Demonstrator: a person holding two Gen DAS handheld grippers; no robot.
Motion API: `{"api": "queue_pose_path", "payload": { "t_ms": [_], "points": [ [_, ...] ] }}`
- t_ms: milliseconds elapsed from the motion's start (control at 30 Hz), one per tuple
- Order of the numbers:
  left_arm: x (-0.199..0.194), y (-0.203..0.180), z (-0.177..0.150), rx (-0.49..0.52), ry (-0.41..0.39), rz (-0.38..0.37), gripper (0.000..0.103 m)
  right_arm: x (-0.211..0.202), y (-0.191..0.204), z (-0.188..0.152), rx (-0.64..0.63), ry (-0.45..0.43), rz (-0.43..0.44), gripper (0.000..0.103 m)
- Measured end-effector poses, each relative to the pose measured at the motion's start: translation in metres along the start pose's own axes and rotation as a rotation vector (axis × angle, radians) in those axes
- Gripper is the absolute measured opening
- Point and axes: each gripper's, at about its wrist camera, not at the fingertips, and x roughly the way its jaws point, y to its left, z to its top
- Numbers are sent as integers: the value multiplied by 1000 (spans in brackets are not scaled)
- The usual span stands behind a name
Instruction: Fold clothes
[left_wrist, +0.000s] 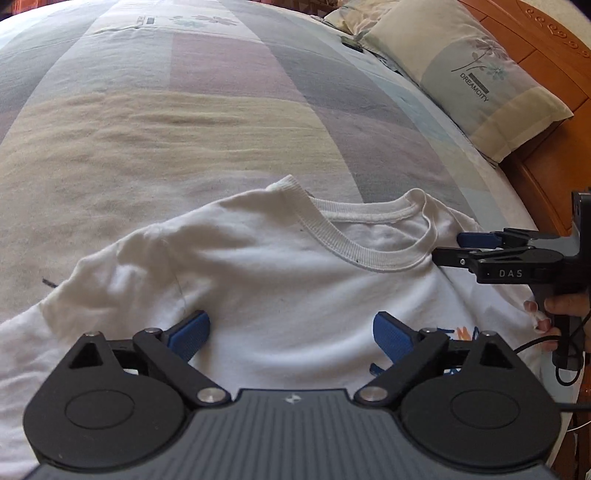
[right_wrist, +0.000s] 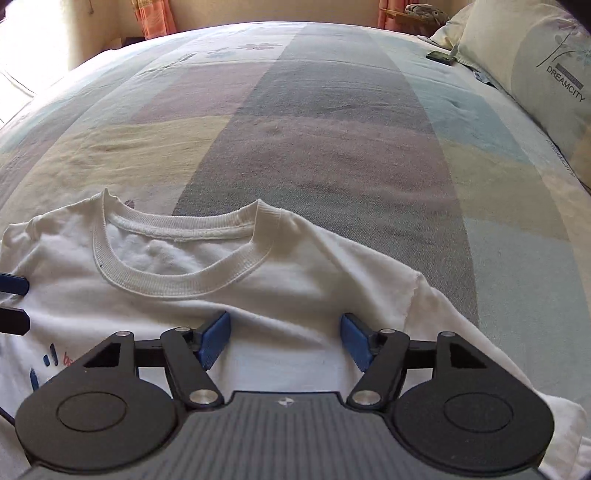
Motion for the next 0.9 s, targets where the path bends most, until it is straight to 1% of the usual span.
{"api": "queue_pose_path", "payload": {
  "t_ms": [67,167,233,267,300,333,367,433,467,533,567,667,700,733,767,800,833,900],
  "points": [
    [2,-1,11,-3,-8,31,95,6,-2,10,-19,10,25,85],
    [-5,0,18,-43,-39,41,95,-2,-8,21,-27,28,88,85],
    [-10,-2,13,-58,-46,38,95,-18,-15,27,-27,-8,142,84],
    [-13,-3,10,-65,-47,36,95,-24,-20,33,-45,-28,157,83],
    [-15,-5,7,-71,-49,34,95,-24,-24,40,-70,-30,158,80],
    [-17,-6,4,-77,-50,32,95,-24,-28,47,-96,-32,158,71],
    [-19,-7,1,-84,-52,30,95,-25,-33,54,-121,-35,159,59],
    [-23,-6,-6,-128,-52,15,95,-14,-38,67,-187,-22,158,44],
    [-24,-5,-8,-155,-55,3,95,-7,-40,72,-221,-3,177,43],
    [-24,-3,-13,-191,-62,-13,95,8,-40,77,-292,50,256,43],
    [-23,-2,-14,-198,-62,-15,95,14,-37,76,-344,69,269,44],
    [-20,0,-15,-213,-56,-26,95,29,-24,66,-494,100,236,44],
    [-20,0,-15,-213,-55,-28,95,31,-24,65,-491,101,247,44],
    [-20,0,-14,-214,-54,-32,95,31,-25,65,-462,109,263,40],
    [-20,-1,-14,-218,-53,-40,95,30,-25,65,-454,117,272,22],
    [-20,-2,-13,-221,-52,-47,95,29,-21,64,-469,125,275,13],
    [-18,-3,-11,-221,-48,-66,95,28,-18,62,-489,125,267,9],
    [-11,-8,-4,-187,-42,-88,95,29,-11,62,-521,100,228,8]
  ]
}}
